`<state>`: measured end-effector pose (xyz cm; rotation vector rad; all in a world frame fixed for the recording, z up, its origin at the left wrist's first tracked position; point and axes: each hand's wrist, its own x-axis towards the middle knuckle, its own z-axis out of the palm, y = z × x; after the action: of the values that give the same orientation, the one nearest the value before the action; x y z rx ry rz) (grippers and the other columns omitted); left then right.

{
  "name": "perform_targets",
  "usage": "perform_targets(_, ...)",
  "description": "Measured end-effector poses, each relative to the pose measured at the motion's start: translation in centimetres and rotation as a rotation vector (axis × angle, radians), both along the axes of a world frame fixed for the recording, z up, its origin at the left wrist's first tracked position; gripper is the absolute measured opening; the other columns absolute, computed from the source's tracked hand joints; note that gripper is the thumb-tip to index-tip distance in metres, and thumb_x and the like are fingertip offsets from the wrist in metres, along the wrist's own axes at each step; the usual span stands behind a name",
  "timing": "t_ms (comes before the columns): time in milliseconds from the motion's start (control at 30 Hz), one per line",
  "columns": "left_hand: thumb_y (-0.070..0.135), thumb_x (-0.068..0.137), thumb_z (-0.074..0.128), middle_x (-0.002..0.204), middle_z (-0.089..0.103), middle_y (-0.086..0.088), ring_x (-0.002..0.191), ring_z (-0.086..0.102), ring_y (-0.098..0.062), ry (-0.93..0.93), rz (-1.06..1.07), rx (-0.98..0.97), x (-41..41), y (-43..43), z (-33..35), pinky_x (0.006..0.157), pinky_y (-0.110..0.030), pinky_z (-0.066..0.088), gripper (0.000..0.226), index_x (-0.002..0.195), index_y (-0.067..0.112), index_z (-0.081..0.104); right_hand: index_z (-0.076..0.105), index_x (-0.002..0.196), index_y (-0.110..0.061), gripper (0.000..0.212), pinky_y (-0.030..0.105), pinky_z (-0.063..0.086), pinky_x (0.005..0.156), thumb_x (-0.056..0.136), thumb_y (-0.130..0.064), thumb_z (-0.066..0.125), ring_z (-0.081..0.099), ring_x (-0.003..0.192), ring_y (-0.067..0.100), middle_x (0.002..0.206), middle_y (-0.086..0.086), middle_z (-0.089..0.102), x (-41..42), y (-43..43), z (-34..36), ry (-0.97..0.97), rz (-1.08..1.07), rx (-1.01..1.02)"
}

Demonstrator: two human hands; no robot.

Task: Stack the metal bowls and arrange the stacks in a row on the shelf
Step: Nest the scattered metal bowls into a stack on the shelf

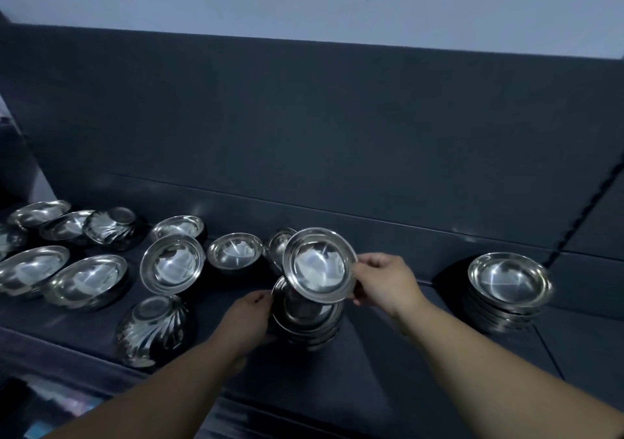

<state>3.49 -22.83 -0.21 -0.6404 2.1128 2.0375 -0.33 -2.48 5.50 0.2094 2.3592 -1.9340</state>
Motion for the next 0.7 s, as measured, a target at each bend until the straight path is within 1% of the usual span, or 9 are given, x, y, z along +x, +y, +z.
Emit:
perform_targets(67, 0.031, 0.100, 0.040, 0.105, 0.070, -0.009, 0.096, 0.066, -0.025, 0.019, 0.026, 0.089, 0.3, 0.2, 0.2, 0.066, -0.034, 0.054, 0.030, 0.106, 0.015, 0.065, 0.073, 0.076, -0.010, 0.008, 0.035, 0.056, 0.059, 0.076, -0.013, 0.066, 0.062, 0.052, 0.022, 0.059, 0.010, 0.069, 0.4, -0.3, -0.5, 0.023, 0.008, 0.123)
perform_targets(167, 0.048, 0.098, 0.039, 0.103, 0.071, -0.001, 0.100, 0.066, -0.022, 0.021, 0.026, 0.105, 0.6, 0.2, 0.3, 0.080, -0.039, 0.055, 0.038, 0.105, 0.023, 0.067, 0.074, 0.075, -0.016, 0.010, 0.030, 0.059, 0.067, 0.072, -0.024, 0.068, 0.069, 0.061, 0.015, 0.066, -0.002, 0.072, 0.8, -0.7, -1.3, 0.071, 0.016, 0.328)
perform_targets(300, 0.043, 0.095, 0.049, 0.110, 0.070, 0.001, 0.101, 0.066, -0.019, 0.069, -0.018, 0.057, 0.9, 0.0, -0.2, 0.080, -0.038, 0.056, 0.028, 0.113, 0.027, 0.064, 0.072, 0.078, -0.018, 0.011, 0.027, 0.057, 0.066, 0.078, -0.028, 0.068, 0.068, 0.060, 0.011, 0.070, -0.004, 0.073, 1.1, -0.9, -2.0, 0.086, 0.020, 0.338)
perform_targets(367, 0.037, 0.095, 0.051, 0.110, 0.069, 0.002, 0.101, 0.066, -0.019, 0.075, -0.021, 0.039, 1.0, 0.0, -0.3, 0.082, -0.040, 0.057, 0.024, 0.114, 0.028, 0.061, 0.073, 0.083, -0.021, 0.017, 0.020, 0.050, 0.071, 0.082, -0.037, 0.068, 0.067, 0.074, 0.007, 0.077, -0.010, 0.073, 1.4, -0.5, -2.5, 0.121, 0.026, 0.349)
perform_targets(433, 0.036, 0.096, 0.051, 0.110, 0.067, 0.004, 0.102, 0.065, -0.019, 0.077, -0.023, 0.021, 1.2, 0.0, -0.3, 0.081, -0.040, 0.058, 0.020, 0.112, 0.031, 0.061, 0.072, 0.098, -0.024, 0.024, 0.013, 0.044, 0.077, 0.084, -0.043, 0.067, 0.065, 0.091, 0.004, 0.093, -0.015, 0.071, 1.9, 0.0, -3.3, 0.102, 0.082, 0.280)
perform_targets(500, 0.036, 0.096, 0.050, 0.114, 0.066, 0.004, 0.104, 0.064, -0.019, 0.085, -0.033, 0.018, 1.1, 0.2, -0.4, 0.079, -0.039, 0.058, 0.024, 0.116, 0.029, 0.060, 0.060, 0.124, -0.028, 0.061, 0.015, 0.043, 0.095, 0.073, -0.059, 0.071, 0.059, 0.110, 0.001, 0.117, -0.015, 0.065, 2.5, 0.5, -4.8, 0.035, 0.190, 0.176)
perform_targets(567, 0.034, 0.096, 0.050, 0.116, 0.066, 0.003, 0.104, 0.064, -0.018, 0.094, -0.044, 0.019, 0.9, 0.6, -0.5, 0.076, -0.036, 0.058, 0.026, 0.119, 0.027, 0.060, 0.043, 0.141, -0.032, 0.103, 0.028, 0.039, 0.110, 0.053, -0.072, 0.077, 0.051, 0.124, -0.002, 0.133, -0.018, 0.056, 3.1, 1.2, -6.7, 0.018, 0.276, 0.129)
perform_targets(600, 0.034, 0.096, 0.050, 0.115, 0.067, 0.003, 0.103, 0.065, -0.018, 0.098, -0.051, 0.019, 0.7, 1.0, -0.6, 0.075, -0.034, 0.058, 0.025, 0.118, 0.026, 0.061, 0.036, 0.145, -0.034, 0.112, 0.032, 0.039, 0.112, 0.048, -0.070, 0.082, 0.048, 0.127, -0.002, 0.135, -0.022, 0.053, 3.4, 1.6, -7.5, 0.024, 0.313, 0.121)
perform_targets(700, 0.034, 0.097, 0.050, 0.113, 0.068, 0.003, 0.102, 0.066, -0.018, 0.099, -0.076, 0.020, 0.1, 2.6, -0.7, 0.079, -0.036, 0.059, 0.024, 0.117, 0.026, 0.061, 0.028, 0.148, -0.038, 0.118, 0.037, 0.046, 0.106, 0.048, -0.044, 0.091, 0.055, 0.122, 0.001, 0.130, -0.032, 0.053, 4.1, 3.0, -8.8, 0.037, 0.342, 0.055)
